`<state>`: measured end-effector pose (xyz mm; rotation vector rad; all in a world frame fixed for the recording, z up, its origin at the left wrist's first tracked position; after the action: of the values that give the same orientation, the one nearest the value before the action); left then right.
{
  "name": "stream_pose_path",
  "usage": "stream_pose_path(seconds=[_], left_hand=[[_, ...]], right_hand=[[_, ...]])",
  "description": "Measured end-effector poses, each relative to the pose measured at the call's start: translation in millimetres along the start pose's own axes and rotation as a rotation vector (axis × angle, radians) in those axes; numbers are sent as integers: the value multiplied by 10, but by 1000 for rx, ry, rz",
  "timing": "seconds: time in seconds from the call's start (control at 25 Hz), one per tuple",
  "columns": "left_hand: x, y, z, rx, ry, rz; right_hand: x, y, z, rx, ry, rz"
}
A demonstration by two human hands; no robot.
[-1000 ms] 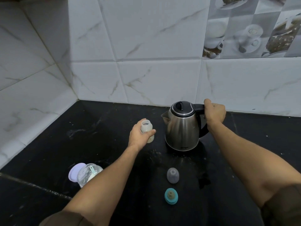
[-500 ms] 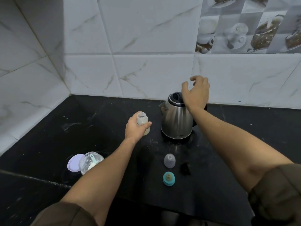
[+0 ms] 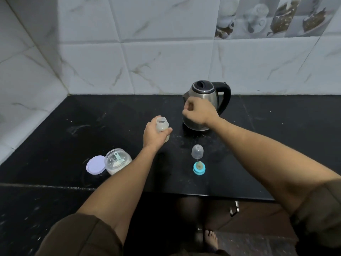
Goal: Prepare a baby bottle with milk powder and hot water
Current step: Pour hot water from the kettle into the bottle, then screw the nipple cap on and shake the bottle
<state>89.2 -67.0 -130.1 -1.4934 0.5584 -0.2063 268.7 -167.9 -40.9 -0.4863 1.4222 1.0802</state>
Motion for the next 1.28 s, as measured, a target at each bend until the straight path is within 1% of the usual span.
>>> stream_pose_path(seconds=[0.12,0.2,0.24,0.32,0.4,0.56,0.72,0.96,1.2,1.28], left_hand=[[-19,91,-181,-15,6,12],[-25,147,-300,-20,0,17],[-25,179,-349,-22,-5,18],[-19,239,-446,-30,-14,19],[-6,298,-568,-44,-32,15],[70,420,-812,-74,-42,25],[124,553,-919,-93,-50,30],[154,608,-923,-104,-48,16],[136,653,-915,-99,-26,34],[130,676,-906,-108,-14,41]], right_hand=[[343,115,-298,-135,256,-276],[498,134,-501,-189,410,-479],[550,128,-594,-200,476,-535],[634,89,-765,-193,583,-562],[725,51,-931,-213,647,-606],[926,-25,-1149,-298,627,-726],[1067,-100,-1238,-341,651,-752],[1110,-141,-1220,-365,582,-731],[1138,-98,-1199,-370,618,-745],[1044,-9,-1137,-364,569,-704]])
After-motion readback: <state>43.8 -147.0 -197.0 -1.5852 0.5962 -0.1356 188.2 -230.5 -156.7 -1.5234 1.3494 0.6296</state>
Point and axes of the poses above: each hand's wrist, its own z-axis towards the middle knuckle, its own x-axis out of the palm, y = z × x, the point moved 8 cm from there along z, towards the middle knuckle, and after that the axes turned 14 degrees about -z, right-handed, at the moved point
